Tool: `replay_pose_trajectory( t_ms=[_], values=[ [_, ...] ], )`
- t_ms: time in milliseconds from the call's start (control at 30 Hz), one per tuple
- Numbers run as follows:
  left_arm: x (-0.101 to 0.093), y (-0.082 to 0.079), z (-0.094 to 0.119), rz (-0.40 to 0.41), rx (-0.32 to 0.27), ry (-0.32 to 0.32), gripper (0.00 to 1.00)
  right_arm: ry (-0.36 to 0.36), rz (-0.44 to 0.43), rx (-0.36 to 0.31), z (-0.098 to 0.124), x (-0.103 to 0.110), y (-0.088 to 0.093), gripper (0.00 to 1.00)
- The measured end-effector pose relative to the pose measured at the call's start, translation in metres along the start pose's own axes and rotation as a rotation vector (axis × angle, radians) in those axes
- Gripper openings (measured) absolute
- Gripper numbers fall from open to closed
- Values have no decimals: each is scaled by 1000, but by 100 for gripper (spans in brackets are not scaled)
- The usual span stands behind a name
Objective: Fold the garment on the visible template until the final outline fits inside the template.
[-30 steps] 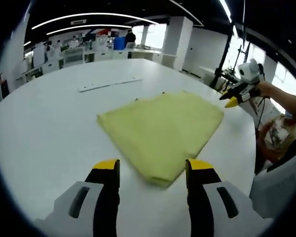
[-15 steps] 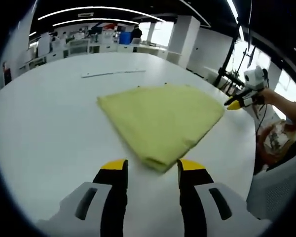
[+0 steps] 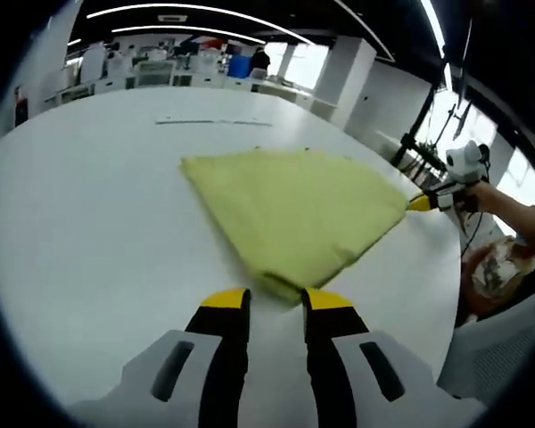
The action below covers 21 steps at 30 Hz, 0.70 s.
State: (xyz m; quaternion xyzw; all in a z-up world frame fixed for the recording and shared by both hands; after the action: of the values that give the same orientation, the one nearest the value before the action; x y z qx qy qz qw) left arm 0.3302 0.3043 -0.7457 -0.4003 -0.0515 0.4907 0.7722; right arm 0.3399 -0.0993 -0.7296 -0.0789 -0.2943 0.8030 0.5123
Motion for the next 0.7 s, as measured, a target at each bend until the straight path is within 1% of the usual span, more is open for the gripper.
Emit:
replay_pose_trajectory(
  t_ms=[167, 233, 367, 500, 700],
  values=[
    [0, 1, -2, 13, -5, 33, 12, 4, -7, -4, -1, 0, 1, 0],
    [-2, 1, -2, 7, -3, 49, 8, 4, -15, -6, -1, 0, 1, 0],
    [-1, 1, -1, -1, -9, 43, 6, 7, -7, -6, -1, -1, 1, 0],
    [1, 0, 0, 6, -23, 43, 0, 10, -4, -6, -1, -1, 1, 0],
    [0, 1, 1, 4, -26, 44, 0, 16, -5, -7, -1, -1, 2, 0]
  ],
)
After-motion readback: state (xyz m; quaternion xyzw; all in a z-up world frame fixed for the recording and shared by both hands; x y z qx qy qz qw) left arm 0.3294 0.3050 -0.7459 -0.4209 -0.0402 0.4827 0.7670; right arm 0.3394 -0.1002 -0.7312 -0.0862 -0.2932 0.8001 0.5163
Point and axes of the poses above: the point that each gripper's makers call its tool centre point, and the gripper's own axes: z roughly backward along the fingers, x roughly to its left, y roughly out of its underside, the point moved 8 cm from there along z, roughly backward along the fingers, and after that the axes turned 7 degrees about x, right-handed, at the moved point
